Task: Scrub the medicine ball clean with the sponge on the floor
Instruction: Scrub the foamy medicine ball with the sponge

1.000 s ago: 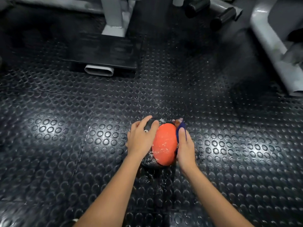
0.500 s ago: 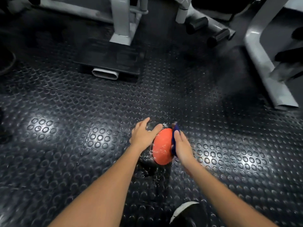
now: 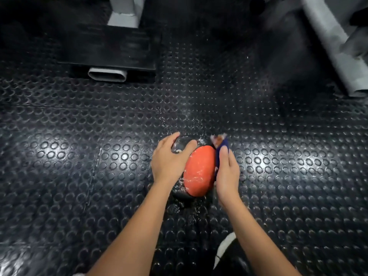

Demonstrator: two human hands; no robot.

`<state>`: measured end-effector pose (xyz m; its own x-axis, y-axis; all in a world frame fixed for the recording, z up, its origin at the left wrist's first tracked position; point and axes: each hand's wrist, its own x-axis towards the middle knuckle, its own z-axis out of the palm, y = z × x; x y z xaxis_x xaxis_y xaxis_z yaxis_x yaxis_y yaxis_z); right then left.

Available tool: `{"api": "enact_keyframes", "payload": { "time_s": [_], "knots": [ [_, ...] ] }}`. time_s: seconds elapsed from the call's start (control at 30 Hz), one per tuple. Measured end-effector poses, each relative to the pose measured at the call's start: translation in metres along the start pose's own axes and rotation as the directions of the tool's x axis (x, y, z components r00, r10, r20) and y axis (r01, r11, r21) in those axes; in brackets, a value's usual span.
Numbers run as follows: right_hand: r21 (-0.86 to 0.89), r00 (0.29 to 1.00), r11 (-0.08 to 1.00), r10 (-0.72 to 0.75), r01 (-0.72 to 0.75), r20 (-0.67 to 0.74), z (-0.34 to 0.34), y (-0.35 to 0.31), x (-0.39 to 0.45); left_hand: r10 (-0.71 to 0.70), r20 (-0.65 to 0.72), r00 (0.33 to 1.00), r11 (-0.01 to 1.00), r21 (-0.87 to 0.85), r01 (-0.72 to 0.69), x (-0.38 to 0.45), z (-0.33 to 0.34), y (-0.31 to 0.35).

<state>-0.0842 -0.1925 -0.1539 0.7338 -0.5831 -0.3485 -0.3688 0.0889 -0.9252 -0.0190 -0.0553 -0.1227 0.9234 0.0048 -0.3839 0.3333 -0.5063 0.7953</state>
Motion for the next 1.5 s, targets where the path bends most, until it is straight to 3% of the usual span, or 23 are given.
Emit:
{"api": "enact_keyframes", "payload": {
  "time_s": [0.1,0.17,0.23,0.27,0.33,0.4,0.47,0.53,0.6,0.63,0.7,0.77,0.83,0.9,1.0,1.07,1.1,1.17,1.2,1.27,1.33,1.43,1.5],
  "knots": [
    [-0.070,0.997,0.995,-0.070,0.073,0.045,0.002,0.000,0.001,0.036,-0.021,0.999,0.998,0.061,-0.034,-0.005,0.002,0.001],
    [-0.008,0.992,0.993,0.117,-0.117,0.050,-0.003,0.004,0.010,0.045,-0.003,0.999,0.997,0.064,-0.045,-0.006,0.001,0.001],
    [0.037,0.930,0.934,0.349,-0.355,0.119,-0.007,0.008,0.019,0.044,0.004,0.999,0.997,0.055,-0.045,-0.006,-0.001,0.000],
    [0.030,0.909,0.915,0.395,-0.402,0.135,-0.008,0.007,0.021,0.043,0.003,0.999,0.998,0.053,-0.043,-0.006,-0.001,0.000],
    [0.048,0.935,0.940,0.330,-0.338,0.133,-0.006,0.000,0.024,0.041,-0.001,0.999,0.998,0.050,-0.041,-0.005,-0.001,-0.001],
    [0.059,0.984,0.988,0.138,-0.146,0.113,-0.004,-0.011,0.019,0.045,-0.001,0.999,0.997,0.060,-0.045,-0.005,-0.002,-0.001],
    [0.041,0.990,0.999,-0.011,0.005,0.142,0.000,-0.017,0.015,0.059,-0.003,0.998,0.996,0.071,-0.059,-0.005,-0.002,-0.001],
    [0.033,0.986,0.997,-0.071,0.067,0.153,0.002,-0.014,0.016,0.063,-0.002,0.998,0.995,0.072,-0.063,-0.005,-0.002,0.000],
    [0.044,0.991,0.998,0.030,-0.035,0.128,0.002,-0.011,0.023,0.063,0.000,0.998,0.995,0.082,-0.062,-0.006,-0.001,0.001],
    [0.041,0.981,0.986,0.154,-0.159,0.121,0.000,-0.010,0.030,0.063,0.000,0.998,0.994,0.089,-0.063,-0.005,-0.001,0.001],
    [-0.001,0.904,0.914,0.400,-0.405,0.147,-0.005,-0.004,0.040,0.057,0.012,0.998,0.994,0.096,-0.058,-0.004,-0.001,0.002],
    [-0.021,0.870,0.885,0.462,-0.466,0.173,-0.007,-0.002,0.043,0.054,0.023,0.998,0.994,0.092,-0.056,-0.004,-0.003,0.002],
    [-0.015,0.933,0.943,0.330,-0.331,0.144,-0.004,-0.010,0.038,0.050,0.030,0.998,0.996,0.072,-0.052,-0.003,-0.005,0.002],
    [0.003,0.989,0.998,0.064,-0.065,0.131,-0.001,-0.023,0.022,0.051,0.036,0.998,0.997,0.056,-0.053,-0.003,-0.007,0.000],
    [-0.061,0.958,0.970,-0.219,0.234,0.185,0.001,-0.022,0.006,0.064,0.056,0.996,0.996,0.065,-0.067,-0.003,-0.009,-0.001],
    [-0.067,0.982,0.989,-0.118,0.129,0.147,0.000,-0.011,0.015,0.063,0.093,0.994,0.997,0.048,-0.067,-0.004,-0.010,0.001],
    [-0.047,0.990,0.999,0.032,-0.025,0.138,-0.001,-0.010,0.023,0.062,0.111,0.992,0.997,0.036,-0.066,-0.004,-0.010,0.003],
    [-0.021,0.935,0.949,0.314,-0.315,0.163,-0.006,-0.007,0.040,0.046,0.148,0.988,0.999,0.004,-0.047,-0.004,-0.012,0.006],
    [-0.052,0.913,0.928,0.372,-0.369,0.167,-0.008,-0.008,0.043,0.035,0.172,0.985,0.999,-0.021,-0.032,-0.003,-0.014,0.007],
    [-0.082,0.945,0.961,0.276,-0.265,0.174,-0.009,-0.013,0.045,0.018,0.220,0.975,0.998,-0.055,-0.006,0.000,-0.017,0.007],
    [-0.074,0.982,0.997,0.035,-0.022,0.185,-0.007,-0.023,0.032,0.013,0.240,0.971,0.999,-0.051,-0.001,0.003,-0.019,0.005],
    [-0.125,0.936,0.956,-0.224,0.266,0.272,0.002,-0.028,0.018,0.031,0.208,0.978,0.998,-0.065,-0.018,0.002,-0.020,-0.002],
    [-0.145,0.933,0.948,-0.238,0.284,0.270,0.003,-0.020,0.018,0.051,0.173,0.984,0.997,-0.067,-0.040,-0.001,-0.017,-0.005]
  ]
}}
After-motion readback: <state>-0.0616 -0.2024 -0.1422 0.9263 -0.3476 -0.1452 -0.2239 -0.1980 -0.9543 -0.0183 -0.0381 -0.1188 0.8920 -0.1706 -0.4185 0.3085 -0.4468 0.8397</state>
